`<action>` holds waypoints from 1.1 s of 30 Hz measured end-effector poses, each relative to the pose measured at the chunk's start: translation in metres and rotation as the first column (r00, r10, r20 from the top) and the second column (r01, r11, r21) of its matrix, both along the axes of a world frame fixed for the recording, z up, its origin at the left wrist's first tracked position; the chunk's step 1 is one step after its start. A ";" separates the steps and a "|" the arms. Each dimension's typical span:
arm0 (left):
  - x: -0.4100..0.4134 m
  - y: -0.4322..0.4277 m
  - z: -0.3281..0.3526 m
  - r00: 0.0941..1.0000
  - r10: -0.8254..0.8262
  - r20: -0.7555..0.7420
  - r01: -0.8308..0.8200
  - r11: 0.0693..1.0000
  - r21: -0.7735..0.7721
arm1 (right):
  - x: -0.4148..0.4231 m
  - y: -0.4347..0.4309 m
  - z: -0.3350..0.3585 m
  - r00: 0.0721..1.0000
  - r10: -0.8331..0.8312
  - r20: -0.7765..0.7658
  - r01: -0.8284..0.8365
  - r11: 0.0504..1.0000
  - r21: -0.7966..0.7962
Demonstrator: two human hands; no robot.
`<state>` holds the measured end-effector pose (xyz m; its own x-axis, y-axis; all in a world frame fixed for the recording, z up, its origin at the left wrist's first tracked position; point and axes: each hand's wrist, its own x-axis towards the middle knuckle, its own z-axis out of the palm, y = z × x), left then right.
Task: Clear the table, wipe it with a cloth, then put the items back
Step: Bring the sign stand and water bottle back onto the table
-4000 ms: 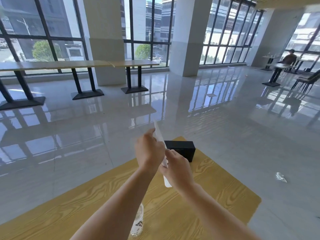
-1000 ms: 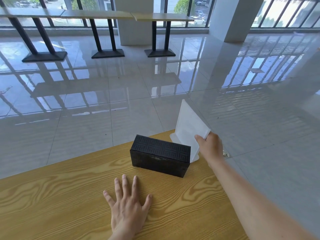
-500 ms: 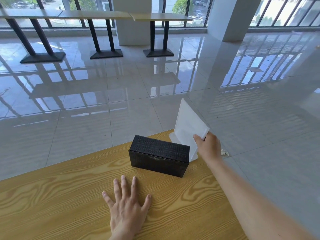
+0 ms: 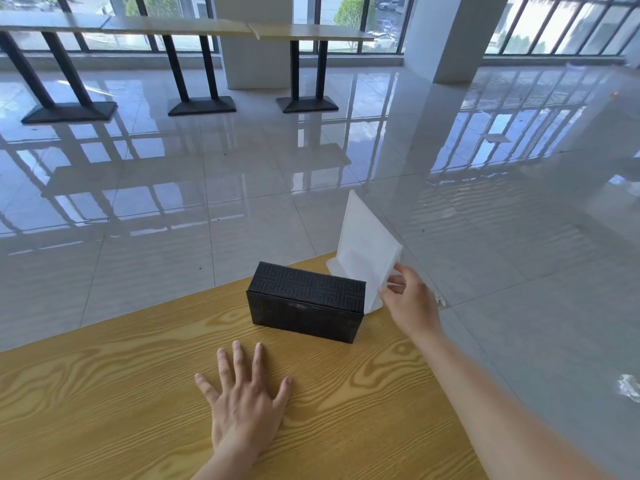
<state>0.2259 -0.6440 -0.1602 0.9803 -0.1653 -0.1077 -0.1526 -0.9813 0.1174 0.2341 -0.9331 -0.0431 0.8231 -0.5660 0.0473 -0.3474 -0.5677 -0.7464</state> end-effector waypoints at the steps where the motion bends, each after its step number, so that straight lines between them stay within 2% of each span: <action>1: 0.000 0.000 0.002 1.000 -0.006 -0.015 0.006 1.000 0.009 | -0.005 0.001 -0.001 1.000 0.000 -0.014 0.000 1.000 -0.011; 6: 0.000 0.000 0.008 0.993 -0.030 -0.114 0.033 0.999 0.025 | -0.032 0.010 -0.007 0.993 0.016 -0.119 -0.027 0.996 -0.089; 11: 0.011 0.002 0.027 0.975 -0.045 -0.218 0.041 0.999 -0.021 | -0.063 0.026 -0.003 0.960 0.092 -0.265 -0.142 0.974 -0.176; 15: -0.001 0.011 0.059 0.989 -0.074 -0.130 0.069 0.997 -0.038 | -0.084 0.044 0.010 0.939 0.151 -0.309 -0.224 0.951 -0.214; 23: -0.040 0.026 0.127 0.980 -0.188 0.070 0.192 0.980 -0.049 | -0.107 0.085 0.053 0.929 0.272 -0.252 -0.345 0.881 -0.322; 33: -0.073 0.082 0.196 0.966 -0.140 0.216 0.144 0.990 -0.004 | -0.115 0.153 0.111 0.861 0.434 -0.267 -0.509 0.718 -0.474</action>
